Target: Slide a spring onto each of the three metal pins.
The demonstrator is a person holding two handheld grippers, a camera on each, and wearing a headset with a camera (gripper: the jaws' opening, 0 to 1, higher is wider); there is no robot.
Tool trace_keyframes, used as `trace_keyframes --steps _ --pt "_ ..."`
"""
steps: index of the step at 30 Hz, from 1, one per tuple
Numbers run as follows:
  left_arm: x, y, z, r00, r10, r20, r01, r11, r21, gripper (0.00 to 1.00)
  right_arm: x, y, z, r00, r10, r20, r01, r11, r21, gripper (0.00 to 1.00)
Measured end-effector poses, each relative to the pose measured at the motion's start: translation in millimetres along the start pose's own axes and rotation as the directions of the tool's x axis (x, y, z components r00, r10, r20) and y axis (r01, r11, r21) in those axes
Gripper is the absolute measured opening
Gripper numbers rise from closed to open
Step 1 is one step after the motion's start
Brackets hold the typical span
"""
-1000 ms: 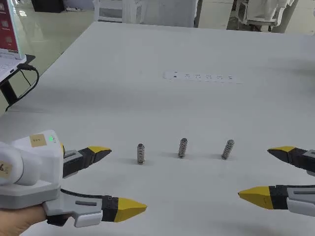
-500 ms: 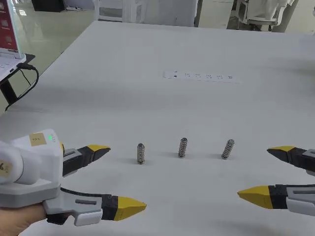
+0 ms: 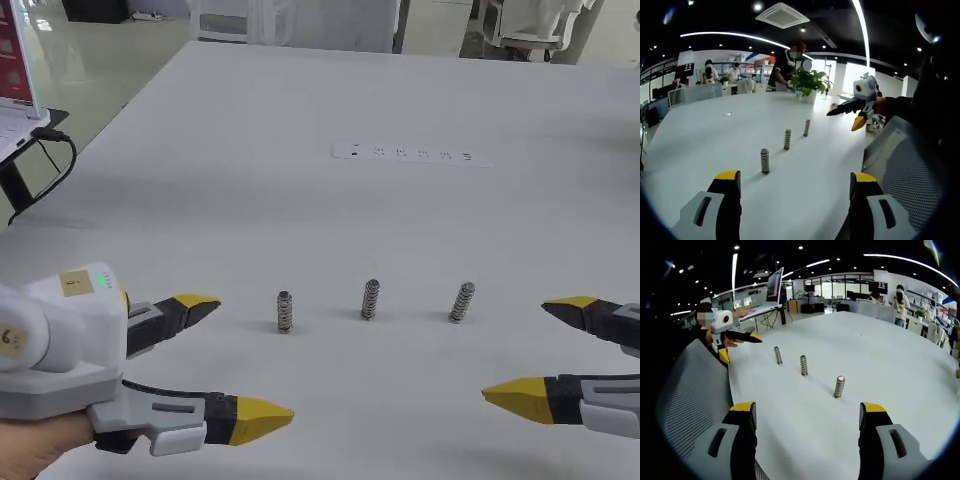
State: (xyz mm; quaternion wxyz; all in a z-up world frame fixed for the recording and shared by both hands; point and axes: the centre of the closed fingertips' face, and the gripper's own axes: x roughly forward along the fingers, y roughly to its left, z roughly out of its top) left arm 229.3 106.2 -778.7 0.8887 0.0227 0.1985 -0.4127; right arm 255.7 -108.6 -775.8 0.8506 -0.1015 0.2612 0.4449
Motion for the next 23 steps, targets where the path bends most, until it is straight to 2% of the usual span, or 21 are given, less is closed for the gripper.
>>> trace_keyframes --steps 23 --pt "2.3 2.4 -4.1 1.0000 -0.002 -0.010 0.001 1.000 -0.009 0.87 0.4 0.8 -1.7 1.0000 -0.002 -0.008 0.002 1.000 0.006 0.84"
